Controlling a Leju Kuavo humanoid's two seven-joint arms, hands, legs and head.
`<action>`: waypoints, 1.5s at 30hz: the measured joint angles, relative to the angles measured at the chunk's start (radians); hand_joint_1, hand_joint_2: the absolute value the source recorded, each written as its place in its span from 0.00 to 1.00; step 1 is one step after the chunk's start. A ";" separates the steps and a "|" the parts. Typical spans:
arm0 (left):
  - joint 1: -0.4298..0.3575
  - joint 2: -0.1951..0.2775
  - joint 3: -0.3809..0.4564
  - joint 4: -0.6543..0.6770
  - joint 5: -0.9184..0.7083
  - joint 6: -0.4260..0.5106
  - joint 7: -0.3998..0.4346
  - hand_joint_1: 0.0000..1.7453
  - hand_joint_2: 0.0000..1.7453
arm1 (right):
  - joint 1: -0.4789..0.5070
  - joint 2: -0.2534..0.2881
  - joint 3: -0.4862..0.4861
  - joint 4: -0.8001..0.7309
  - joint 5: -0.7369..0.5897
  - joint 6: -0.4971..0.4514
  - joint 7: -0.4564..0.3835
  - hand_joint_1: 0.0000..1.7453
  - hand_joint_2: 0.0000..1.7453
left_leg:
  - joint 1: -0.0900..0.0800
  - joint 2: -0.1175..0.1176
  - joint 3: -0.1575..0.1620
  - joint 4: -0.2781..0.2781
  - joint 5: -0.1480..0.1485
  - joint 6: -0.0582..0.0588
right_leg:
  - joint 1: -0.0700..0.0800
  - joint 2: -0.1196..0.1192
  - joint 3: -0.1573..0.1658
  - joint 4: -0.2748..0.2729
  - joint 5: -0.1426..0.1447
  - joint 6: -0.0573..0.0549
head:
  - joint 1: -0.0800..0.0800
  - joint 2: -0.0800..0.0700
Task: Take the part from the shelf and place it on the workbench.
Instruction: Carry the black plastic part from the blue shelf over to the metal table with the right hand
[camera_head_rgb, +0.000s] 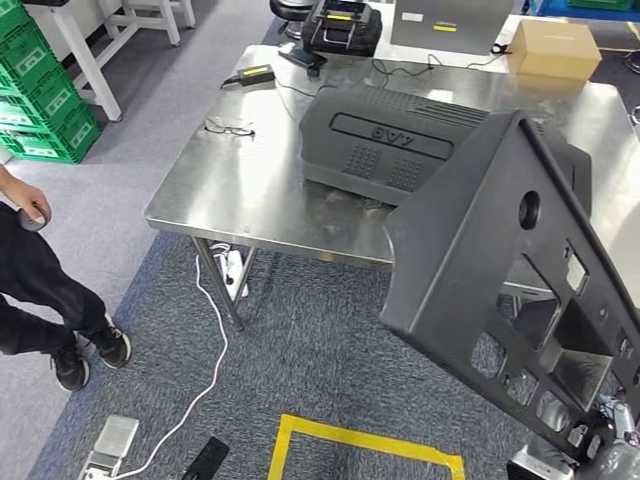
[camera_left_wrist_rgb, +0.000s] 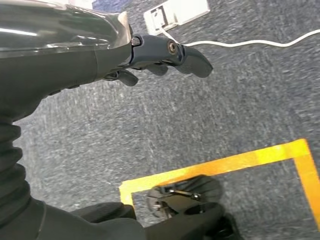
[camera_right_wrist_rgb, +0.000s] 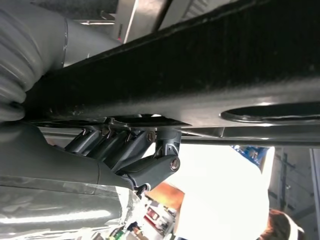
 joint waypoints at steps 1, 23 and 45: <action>0.000 0.001 0.000 0.000 0.000 -0.001 0.000 0.00 1.00 | 0.000 0.000 0.000 0.001 0.000 0.000 0.001 1.00 1.00 | -0.004 0.000 -0.001 -0.005 -0.005 0.004 | -0.001 0.000 0.000 -0.001 -0.002 0.005 | 0.001 0.000; -0.012 0.002 0.000 0.000 -0.001 -0.003 -0.003 0.00 1.00 | -0.007 -0.006 0.000 0.004 -0.003 0.000 0.002 1.00 1.00 | 0.017 -0.006 0.048 0.153 -0.155 -0.026 | -0.006 -0.010 -0.091 0.006 0.083 -0.017 | -0.004 0.000; -0.005 0.003 0.000 0.000 -0.004 -0.002 -0.004 0.00 1.00 | -0.019 -0.011 -0.001 0.004 -0.002 0.000 -0.003 1.00 1.00 | 0.012 -0.009 0.107 -0.043 -0.065 0.019 | -0.010 -0.008 -0.164 0.124 0.062 0.043 | 0.002 0.000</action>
